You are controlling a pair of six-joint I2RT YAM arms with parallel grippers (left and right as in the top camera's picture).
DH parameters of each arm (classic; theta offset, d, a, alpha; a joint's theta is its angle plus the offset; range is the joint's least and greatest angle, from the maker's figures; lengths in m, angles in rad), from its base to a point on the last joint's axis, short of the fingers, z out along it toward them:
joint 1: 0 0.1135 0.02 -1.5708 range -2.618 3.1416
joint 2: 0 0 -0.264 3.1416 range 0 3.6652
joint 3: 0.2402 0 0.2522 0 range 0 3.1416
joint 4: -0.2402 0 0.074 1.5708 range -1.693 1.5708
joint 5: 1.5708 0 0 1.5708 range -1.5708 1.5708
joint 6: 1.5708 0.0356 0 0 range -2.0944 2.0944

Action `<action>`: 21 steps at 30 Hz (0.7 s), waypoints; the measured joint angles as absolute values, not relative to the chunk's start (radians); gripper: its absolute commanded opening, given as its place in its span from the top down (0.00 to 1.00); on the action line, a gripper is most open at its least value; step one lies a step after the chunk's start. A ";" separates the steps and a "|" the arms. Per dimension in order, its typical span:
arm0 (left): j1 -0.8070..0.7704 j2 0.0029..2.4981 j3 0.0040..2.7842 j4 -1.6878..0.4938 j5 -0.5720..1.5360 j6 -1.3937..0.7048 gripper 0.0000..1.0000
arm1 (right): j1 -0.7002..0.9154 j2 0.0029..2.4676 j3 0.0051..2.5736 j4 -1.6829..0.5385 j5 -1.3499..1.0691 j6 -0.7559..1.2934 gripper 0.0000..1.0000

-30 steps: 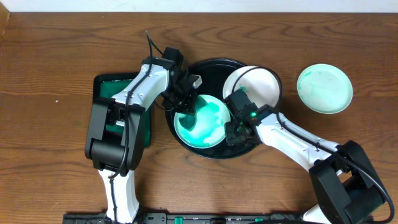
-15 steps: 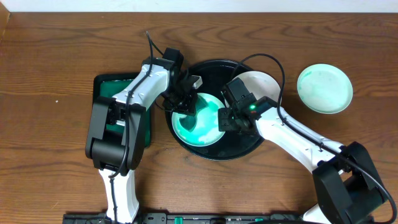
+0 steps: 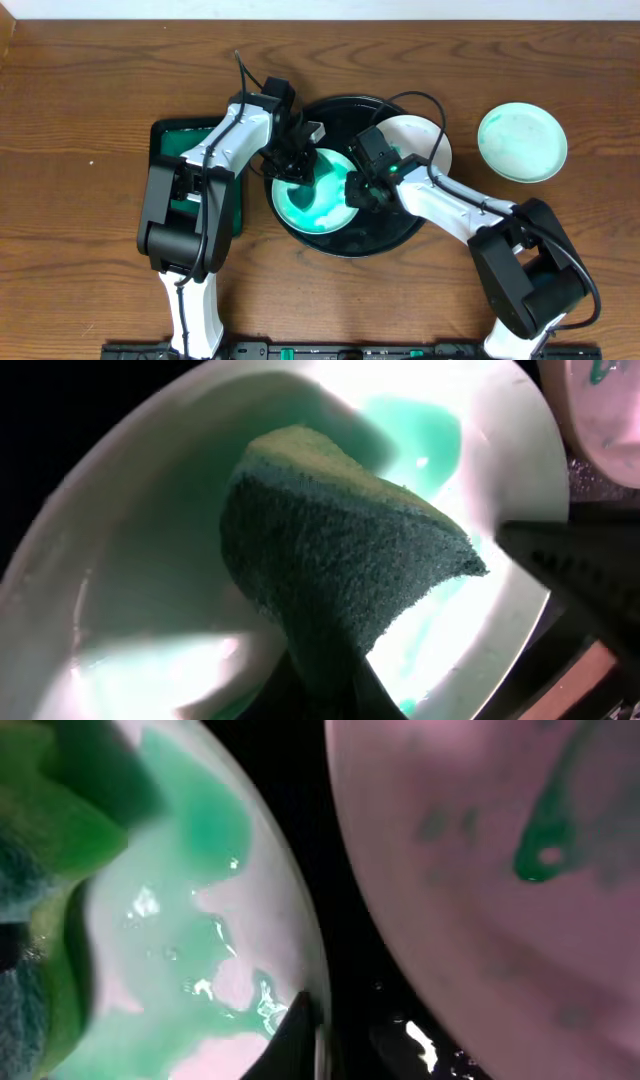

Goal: Clean dirty plates on tray and stack at the side
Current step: 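Keep scrubbing the plate surface with the left-held sponge, then return the sponge to the green tray with the left gripper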

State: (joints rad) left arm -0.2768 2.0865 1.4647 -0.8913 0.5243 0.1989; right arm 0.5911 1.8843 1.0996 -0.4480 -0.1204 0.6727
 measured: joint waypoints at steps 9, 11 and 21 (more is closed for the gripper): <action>-0.277 2.086 1.465 -0.892 0.521 0.194 0.93 | 0.588 1.884 1.100 -0.447 -0.126 0.678 0.99; -0.277 2.085 1.466 -0.892 0.506 0.175 0.93 | 0.587 1.884 1.100 -0.447 -0.127 0.678 0.99; -0.282 1.897 1.491 -0.892 0.171 -0.038 0.93 | 0.587 1.884 1.100 -0.446 -0.131 0.675 0.99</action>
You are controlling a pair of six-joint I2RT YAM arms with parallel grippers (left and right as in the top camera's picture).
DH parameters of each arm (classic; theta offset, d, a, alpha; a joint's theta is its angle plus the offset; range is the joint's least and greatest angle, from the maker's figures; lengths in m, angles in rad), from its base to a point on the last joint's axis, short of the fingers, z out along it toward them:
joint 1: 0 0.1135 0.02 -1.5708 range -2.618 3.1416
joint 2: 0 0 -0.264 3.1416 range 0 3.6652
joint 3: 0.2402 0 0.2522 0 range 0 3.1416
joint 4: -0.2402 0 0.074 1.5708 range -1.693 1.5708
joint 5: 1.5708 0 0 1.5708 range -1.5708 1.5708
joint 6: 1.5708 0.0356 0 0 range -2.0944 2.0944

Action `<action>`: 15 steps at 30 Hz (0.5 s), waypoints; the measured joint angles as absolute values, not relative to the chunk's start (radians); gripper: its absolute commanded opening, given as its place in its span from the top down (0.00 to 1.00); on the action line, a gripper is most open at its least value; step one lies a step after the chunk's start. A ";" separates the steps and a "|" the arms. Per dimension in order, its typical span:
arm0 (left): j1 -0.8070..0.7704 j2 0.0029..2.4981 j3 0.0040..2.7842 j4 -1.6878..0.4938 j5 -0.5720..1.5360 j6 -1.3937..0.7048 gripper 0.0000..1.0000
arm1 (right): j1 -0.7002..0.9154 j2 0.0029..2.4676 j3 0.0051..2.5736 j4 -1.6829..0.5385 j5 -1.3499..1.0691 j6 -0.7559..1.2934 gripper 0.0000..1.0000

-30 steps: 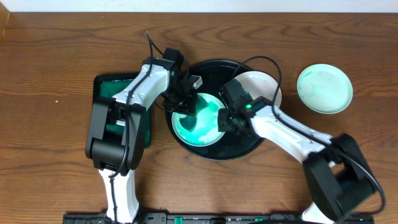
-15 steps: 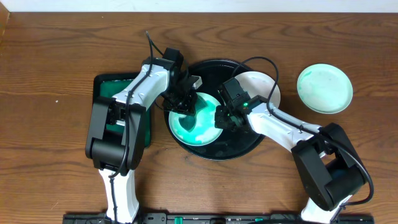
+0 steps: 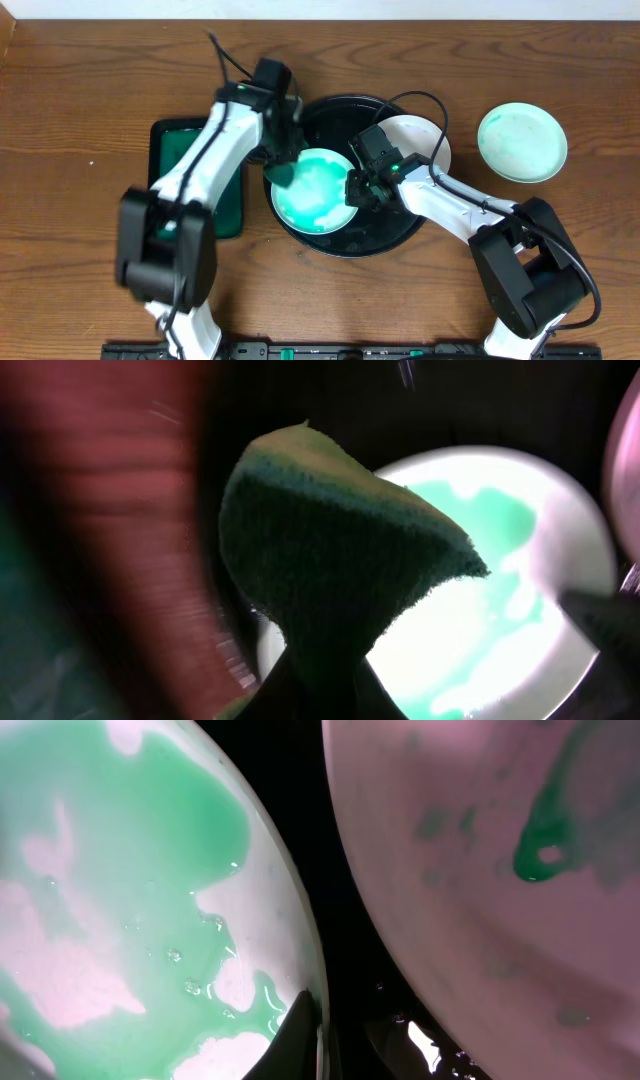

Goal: Clean dirty plates on tray and stack at the side
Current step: 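Return the sponge to the green tray with the left gripper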

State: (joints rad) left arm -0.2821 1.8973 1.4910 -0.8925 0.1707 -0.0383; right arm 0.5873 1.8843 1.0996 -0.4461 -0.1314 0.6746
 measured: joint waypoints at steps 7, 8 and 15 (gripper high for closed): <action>-0.267 1.746 1.515 -0.932 0.043 -0.169 0.92 | 0.587 1.884 1.101 -0.450 -0.132 0.620 0.99; -0.255 1.743 1.517 -0.949 0.029 -0.193 0.90 | 0.587 1.882 1.103 -0.456 -0.132 0.603 0.98; -0.116 1.777 1.517 -1.067 -0.010 -0.323 0.90 | 0.588 1.797 1.145 -0.567 -0.118 0.439 0.99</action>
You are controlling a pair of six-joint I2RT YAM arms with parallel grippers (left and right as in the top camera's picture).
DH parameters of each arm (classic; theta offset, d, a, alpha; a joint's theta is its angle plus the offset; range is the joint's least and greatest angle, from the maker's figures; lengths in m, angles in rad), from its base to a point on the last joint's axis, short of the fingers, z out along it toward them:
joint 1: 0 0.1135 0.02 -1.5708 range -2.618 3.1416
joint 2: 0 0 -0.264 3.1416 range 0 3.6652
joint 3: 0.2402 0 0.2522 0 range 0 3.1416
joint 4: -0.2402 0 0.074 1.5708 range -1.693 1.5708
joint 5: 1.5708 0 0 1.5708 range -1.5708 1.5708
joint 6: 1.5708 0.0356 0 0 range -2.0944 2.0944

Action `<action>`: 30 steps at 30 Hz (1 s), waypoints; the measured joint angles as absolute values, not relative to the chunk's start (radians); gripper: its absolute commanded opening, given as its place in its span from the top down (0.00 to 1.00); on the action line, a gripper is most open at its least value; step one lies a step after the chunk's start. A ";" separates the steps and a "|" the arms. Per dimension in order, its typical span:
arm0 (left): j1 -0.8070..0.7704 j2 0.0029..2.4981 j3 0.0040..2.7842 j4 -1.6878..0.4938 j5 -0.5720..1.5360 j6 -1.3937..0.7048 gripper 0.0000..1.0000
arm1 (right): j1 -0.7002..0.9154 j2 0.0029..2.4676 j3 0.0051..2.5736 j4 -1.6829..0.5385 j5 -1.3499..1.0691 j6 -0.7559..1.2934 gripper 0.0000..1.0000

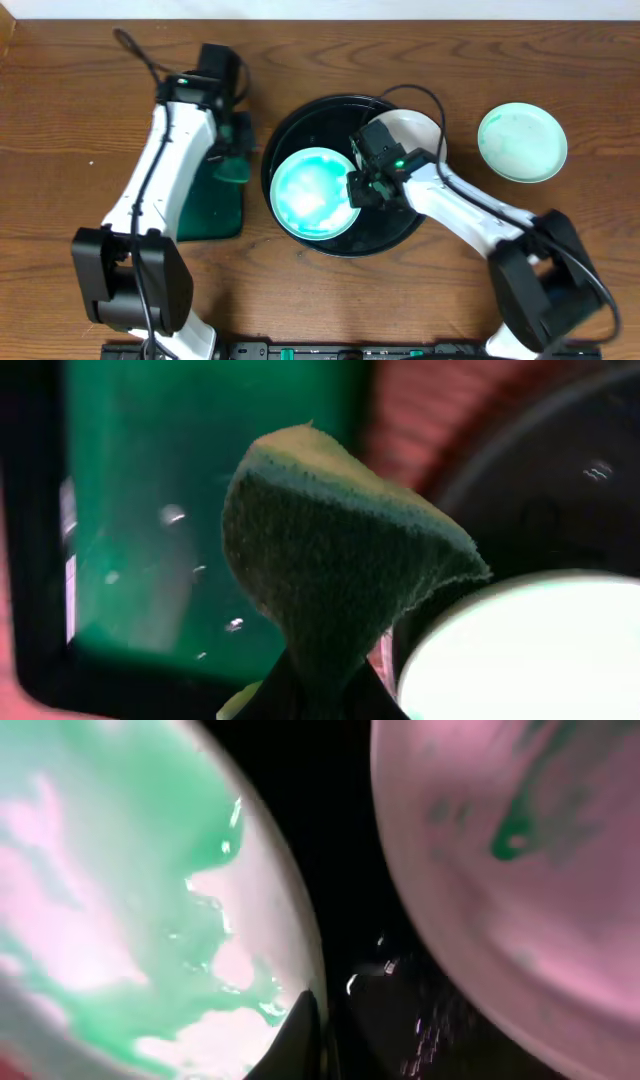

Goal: Clean dirty plates on tray and stack at the side
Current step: 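Return the sponge to the green tray with the left gripper, then lift the scrubbed plate off the black tray with the right gripper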

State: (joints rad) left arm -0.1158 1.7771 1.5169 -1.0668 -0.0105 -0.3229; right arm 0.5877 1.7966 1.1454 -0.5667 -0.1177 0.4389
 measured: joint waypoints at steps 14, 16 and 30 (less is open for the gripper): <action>-0.024 1.784 1.510 -1.121 -0.027 -0.367 0.84 | 0.607 1.547 1.179 -0.646 0.102 0.285 0.99; -0.024 1.784 1.509 -1.120 -0.027 -0.367 0.84 | 0.607 1.540 1.179 -0.655 0.147 0.271 0.99; -0.024 1.784 1.509 -1.120 -0.027 -0.366 0.84 | 0.658 1.528 1.188 -0.647 0.541 0.019 0.99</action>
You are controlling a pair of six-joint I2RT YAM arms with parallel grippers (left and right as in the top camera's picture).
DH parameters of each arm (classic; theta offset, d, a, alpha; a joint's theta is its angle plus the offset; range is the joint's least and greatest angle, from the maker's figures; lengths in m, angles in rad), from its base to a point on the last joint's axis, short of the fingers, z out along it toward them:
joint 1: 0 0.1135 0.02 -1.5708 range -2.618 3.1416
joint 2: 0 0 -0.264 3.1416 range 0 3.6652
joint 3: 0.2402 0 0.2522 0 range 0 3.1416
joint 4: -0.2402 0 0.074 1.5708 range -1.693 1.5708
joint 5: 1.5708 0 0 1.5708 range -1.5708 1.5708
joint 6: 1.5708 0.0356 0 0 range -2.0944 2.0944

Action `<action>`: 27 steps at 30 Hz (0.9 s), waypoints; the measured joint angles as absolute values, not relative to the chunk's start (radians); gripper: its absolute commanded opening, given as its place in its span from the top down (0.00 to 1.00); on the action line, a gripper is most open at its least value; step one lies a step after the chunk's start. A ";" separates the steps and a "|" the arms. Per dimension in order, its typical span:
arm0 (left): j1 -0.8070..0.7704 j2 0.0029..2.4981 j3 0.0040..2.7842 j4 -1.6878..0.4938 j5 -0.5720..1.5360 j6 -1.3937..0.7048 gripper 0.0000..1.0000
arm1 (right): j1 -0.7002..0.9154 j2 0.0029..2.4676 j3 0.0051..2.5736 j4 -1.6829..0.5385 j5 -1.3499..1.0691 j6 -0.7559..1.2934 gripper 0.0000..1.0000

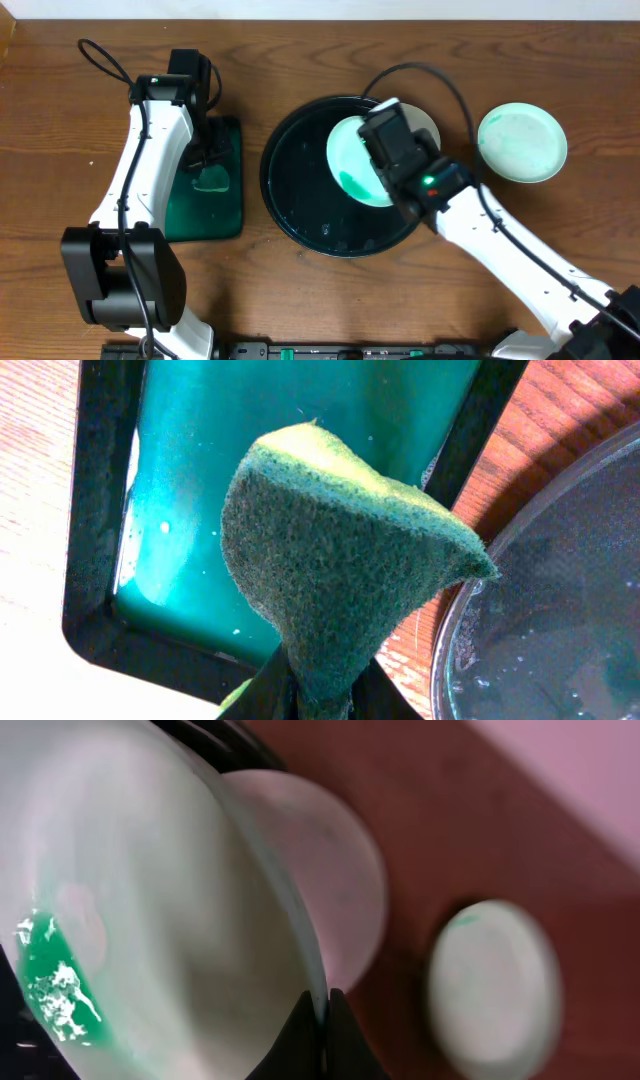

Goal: Clean dirty plates on tray and stack at the side
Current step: 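Lift the scrubbed plate off the black tray with the right gripper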

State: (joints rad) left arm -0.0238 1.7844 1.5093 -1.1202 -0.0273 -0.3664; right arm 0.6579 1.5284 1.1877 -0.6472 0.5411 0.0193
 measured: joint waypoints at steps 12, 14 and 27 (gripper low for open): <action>-0.024 1.784 1.509 -1.121 -0.027 -0.366 0.84 | 0.965 1.522 1.217 -0.620 0.987 -0.362 0.99; -0.024 1.784 1.509 -1.121 -0.027 -0.366 0.84 | 0.995 1.522 1.217 -0.604 1.060 -0.410 0.99; -0.024 1.784 1.509 -1.124 -0.027 -0.366 0.84 | 1.092 1.522 1.218 -0.465 1.353 -0.651 0.99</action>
